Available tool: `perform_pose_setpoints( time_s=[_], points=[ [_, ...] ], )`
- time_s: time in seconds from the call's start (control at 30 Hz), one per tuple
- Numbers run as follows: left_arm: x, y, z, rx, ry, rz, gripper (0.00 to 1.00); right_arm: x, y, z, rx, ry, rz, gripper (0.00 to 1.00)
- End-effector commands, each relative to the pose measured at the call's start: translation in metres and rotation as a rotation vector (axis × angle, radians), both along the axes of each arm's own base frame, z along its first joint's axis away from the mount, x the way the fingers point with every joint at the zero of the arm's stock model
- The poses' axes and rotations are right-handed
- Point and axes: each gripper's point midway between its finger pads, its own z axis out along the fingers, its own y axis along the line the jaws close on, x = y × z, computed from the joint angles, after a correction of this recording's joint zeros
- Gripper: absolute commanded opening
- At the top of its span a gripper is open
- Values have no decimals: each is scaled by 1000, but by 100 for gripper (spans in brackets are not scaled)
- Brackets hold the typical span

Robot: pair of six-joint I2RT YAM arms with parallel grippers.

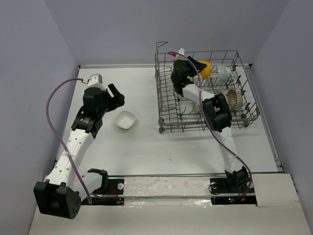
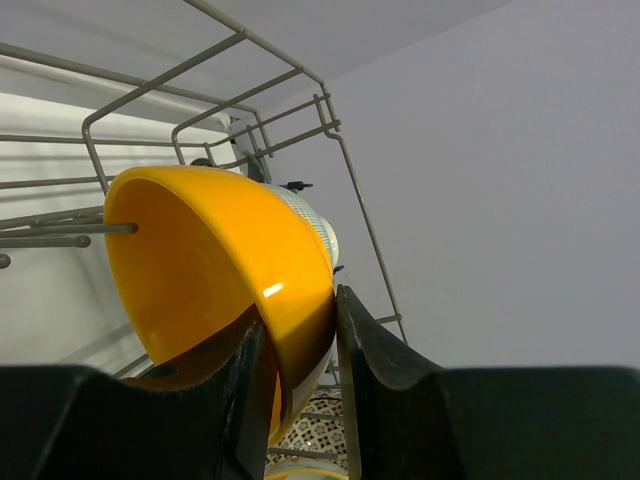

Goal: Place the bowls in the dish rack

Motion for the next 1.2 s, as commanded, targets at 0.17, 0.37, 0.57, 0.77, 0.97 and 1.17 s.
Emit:
perform_pose_setpoints(
  time_s=[0.17,0.37,0.57,0.77,0.97,1.17],
  points=[
    [4,1,7,-12,-36,2,84,9,0,-34,29,18,25,37],
    [4,1,7,-11,-36,0,84,10,1,-36,35,19,26,44],
    [4,1,7,-11,-36,0,84,9,1,-35,41,15,28,48],
    [3,0,7,-13,-35,0,84,9,1,-36,50,16,32,49],
    [4,0,7,-12,-36,-1,84,9,2,-35,70,6,39,52],
    [4,0,7,-12,-36,-1,84,9,3,-23,109,-17,57,53]
  ],
)
